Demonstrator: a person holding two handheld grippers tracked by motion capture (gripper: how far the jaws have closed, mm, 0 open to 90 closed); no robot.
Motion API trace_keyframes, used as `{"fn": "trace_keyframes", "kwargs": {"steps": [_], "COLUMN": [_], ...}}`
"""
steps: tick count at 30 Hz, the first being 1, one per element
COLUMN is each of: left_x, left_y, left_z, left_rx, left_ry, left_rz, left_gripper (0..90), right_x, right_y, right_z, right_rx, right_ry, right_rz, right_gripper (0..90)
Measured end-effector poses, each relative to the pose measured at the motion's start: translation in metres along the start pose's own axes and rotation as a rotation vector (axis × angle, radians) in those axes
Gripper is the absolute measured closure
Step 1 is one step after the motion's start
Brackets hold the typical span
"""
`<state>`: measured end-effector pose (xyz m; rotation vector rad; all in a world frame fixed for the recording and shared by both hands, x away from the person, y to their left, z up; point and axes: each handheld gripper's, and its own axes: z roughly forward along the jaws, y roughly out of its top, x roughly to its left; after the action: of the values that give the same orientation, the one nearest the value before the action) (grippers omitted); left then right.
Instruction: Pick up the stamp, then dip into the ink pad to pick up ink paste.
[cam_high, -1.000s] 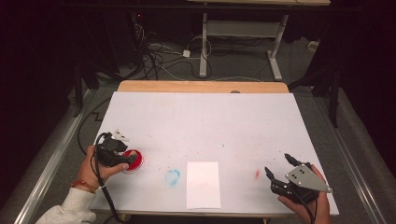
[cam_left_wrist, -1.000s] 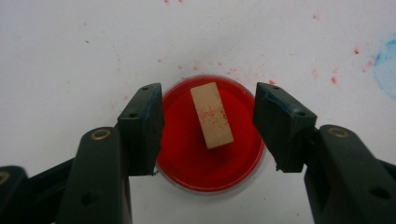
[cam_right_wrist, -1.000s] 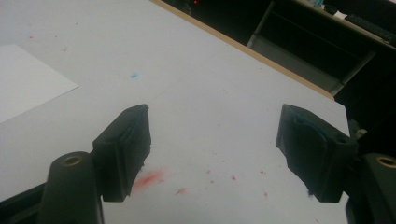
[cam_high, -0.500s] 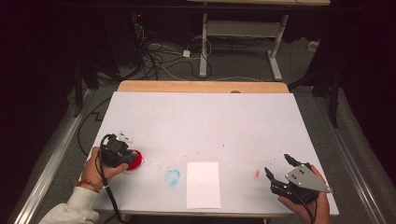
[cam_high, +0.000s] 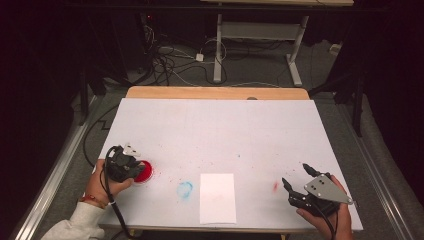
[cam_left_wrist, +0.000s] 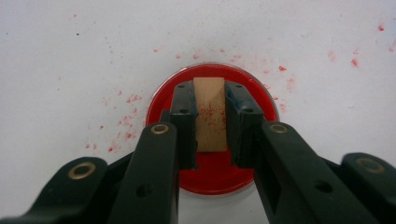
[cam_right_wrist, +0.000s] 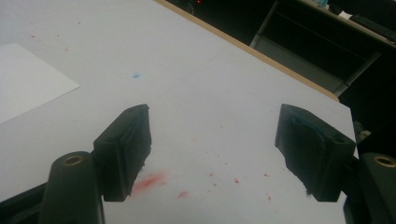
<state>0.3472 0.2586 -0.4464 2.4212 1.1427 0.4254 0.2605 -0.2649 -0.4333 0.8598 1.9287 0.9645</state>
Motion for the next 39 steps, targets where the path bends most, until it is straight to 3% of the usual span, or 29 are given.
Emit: {"fn": "trace_keyframes", "kwargs": {"steps": [8,17,23,39], "left_x": [0.001,-0.002,-0.002,-0.004], "left_y": [-0.003,-0.005,-0.006,0.003], "left_z": [-0.01,-0.036,-0.045,-0.048], "left_rx": [-0.047,-0.106,-0.13,-0.109], "left_ry": [0.002,0.013,0.017,-0.002], "left_rz": [-0.005,0.011,0.012,0.047], "left_gripper": [73.7,73.8,73.8,73.7], "right_x": [-0.002,-0.005,-0.003,0.0], "right_y": [0.001,0.001,0.003,-0.001], "right_z": [0.002,0.002,0.003,0.004], "right_rx": [-0.008,-0.01,-0.014,0.003], "right_ry": [-0.01,-0.02,-0.006,0.009], "right_rz": [0.001,0.004,-0.005,-0.006], "right_gripper": [26.8,26.8,26.8,26.8]}}
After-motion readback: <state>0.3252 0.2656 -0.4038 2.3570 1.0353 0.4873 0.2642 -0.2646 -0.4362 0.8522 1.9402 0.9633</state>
